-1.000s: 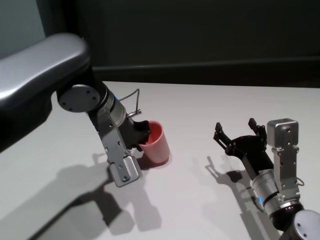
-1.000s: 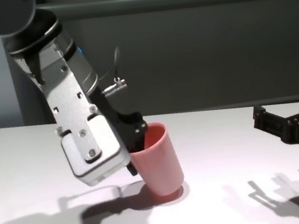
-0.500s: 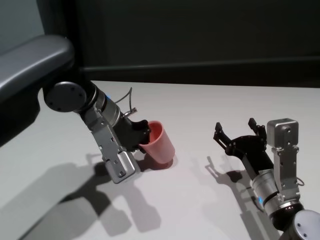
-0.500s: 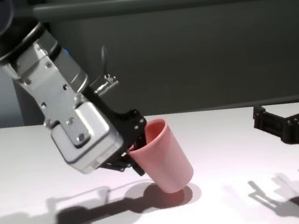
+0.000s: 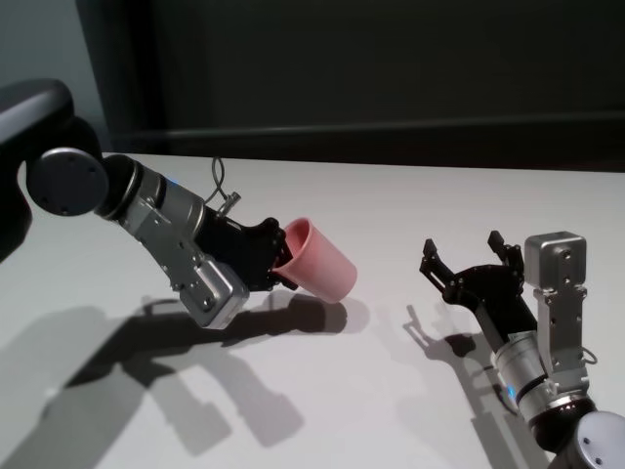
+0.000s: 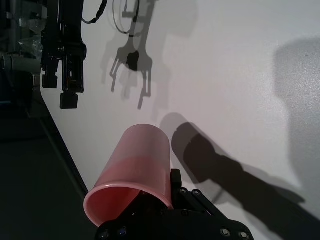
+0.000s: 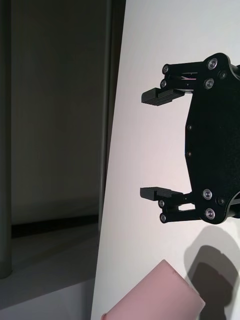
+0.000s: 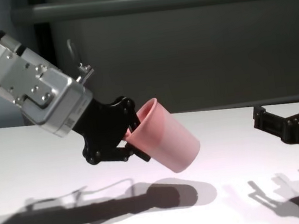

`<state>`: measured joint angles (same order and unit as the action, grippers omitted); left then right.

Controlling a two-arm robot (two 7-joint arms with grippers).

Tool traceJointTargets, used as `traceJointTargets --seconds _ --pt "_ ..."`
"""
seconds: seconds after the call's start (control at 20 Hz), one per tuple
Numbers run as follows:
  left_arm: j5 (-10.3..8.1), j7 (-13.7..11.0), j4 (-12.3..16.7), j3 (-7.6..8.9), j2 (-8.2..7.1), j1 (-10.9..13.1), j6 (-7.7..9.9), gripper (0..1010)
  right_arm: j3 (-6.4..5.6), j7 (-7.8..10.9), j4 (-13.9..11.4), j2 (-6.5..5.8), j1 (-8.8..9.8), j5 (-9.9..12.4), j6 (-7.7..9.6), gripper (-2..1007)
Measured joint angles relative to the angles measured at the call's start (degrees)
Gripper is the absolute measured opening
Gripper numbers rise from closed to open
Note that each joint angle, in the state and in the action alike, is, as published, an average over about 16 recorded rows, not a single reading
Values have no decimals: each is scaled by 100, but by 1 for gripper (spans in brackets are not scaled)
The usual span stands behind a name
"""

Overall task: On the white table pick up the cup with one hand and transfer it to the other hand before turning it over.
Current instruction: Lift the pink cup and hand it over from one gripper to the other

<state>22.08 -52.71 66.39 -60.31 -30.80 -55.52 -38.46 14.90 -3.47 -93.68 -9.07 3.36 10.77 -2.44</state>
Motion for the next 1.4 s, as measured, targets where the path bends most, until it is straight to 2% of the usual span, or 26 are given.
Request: traceJointTargets --seconds 0.3,0.5,0.9,1.4 --pt "-683 81 -293 139 -18 101 -229 47 0 0 0 0 0 0 0 1002" --pt "-1048 81 -415 220 -17 167 -256 47 0 0 0 0 0 0 0 1002" --pt "-1599 60 -431 440 -58 336 -58 47 0 0 0 0 0 0 0 1002" --pt "-2129 -5 -263 769 -117 536 251 47 0 0 0 0 0 0 0 1002"
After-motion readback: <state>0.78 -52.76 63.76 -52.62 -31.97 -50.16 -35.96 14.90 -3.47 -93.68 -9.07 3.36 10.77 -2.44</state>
